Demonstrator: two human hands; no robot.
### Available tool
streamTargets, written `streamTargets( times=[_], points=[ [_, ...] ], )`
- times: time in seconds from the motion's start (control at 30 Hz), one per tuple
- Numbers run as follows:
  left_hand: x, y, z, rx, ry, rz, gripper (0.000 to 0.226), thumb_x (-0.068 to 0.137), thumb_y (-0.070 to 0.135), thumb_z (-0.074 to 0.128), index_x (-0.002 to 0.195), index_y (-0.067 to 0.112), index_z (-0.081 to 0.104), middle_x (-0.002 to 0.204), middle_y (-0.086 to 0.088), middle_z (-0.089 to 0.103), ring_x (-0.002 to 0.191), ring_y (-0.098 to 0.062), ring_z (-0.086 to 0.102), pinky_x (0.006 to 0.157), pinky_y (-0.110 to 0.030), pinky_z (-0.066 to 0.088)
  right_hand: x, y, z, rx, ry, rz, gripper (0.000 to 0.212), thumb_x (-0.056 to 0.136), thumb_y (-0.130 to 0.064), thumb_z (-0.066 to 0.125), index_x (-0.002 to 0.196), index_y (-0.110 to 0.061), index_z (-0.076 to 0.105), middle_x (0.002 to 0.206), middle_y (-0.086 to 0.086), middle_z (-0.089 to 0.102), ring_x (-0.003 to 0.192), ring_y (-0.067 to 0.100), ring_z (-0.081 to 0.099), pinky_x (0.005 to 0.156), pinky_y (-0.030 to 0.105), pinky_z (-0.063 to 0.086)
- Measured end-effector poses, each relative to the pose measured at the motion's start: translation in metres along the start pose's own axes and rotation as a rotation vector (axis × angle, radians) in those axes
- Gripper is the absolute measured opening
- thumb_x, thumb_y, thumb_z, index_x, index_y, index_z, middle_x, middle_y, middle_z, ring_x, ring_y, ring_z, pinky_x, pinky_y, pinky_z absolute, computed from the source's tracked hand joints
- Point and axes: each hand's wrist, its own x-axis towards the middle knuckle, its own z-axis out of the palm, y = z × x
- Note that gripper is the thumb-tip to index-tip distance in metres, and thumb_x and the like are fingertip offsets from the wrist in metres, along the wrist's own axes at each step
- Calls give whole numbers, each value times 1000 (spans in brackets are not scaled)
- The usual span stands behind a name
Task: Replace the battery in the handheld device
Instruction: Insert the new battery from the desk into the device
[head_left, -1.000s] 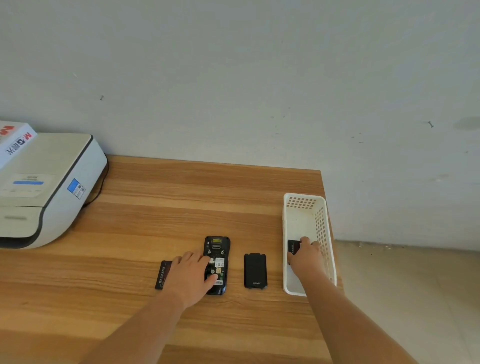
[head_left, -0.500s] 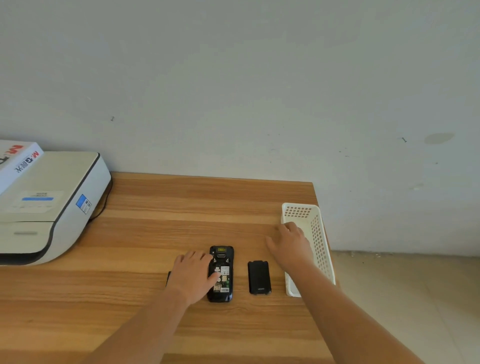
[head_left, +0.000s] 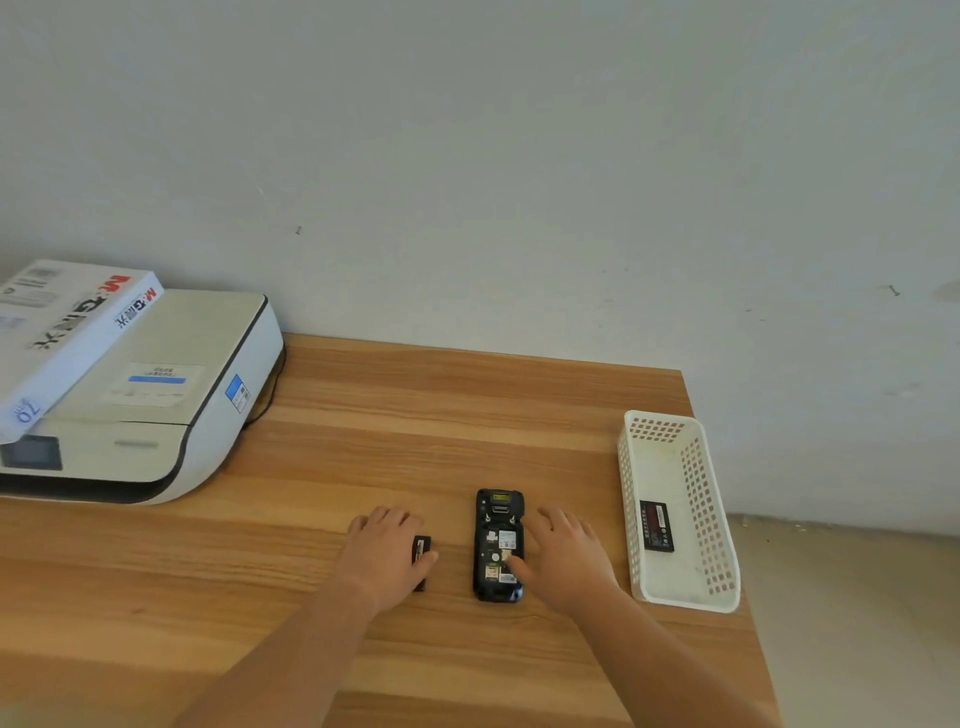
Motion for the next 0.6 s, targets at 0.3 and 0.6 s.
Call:
streamTargets(
  times=[0.3,0.6],
  points=[
    [5,-29,17,48,-65,26,59,91,56,50,141,26,42,140,6,45,131,-17,36,111,-39,29,4,-7,21,2,-41,-3,66,89,-59,45,146,-27,33,153,-1,30,142,19,24,119,44,11],
    [19,-28,29,100,-128,110,79,83,50,64,149,22,31,151,4,33,139,-17,27,117,-42,22,-2,0,15,20,-19,59,63,89,-56,47,145,-29,33,152,1,33,140,21,27,117,43,19]
  ],
)
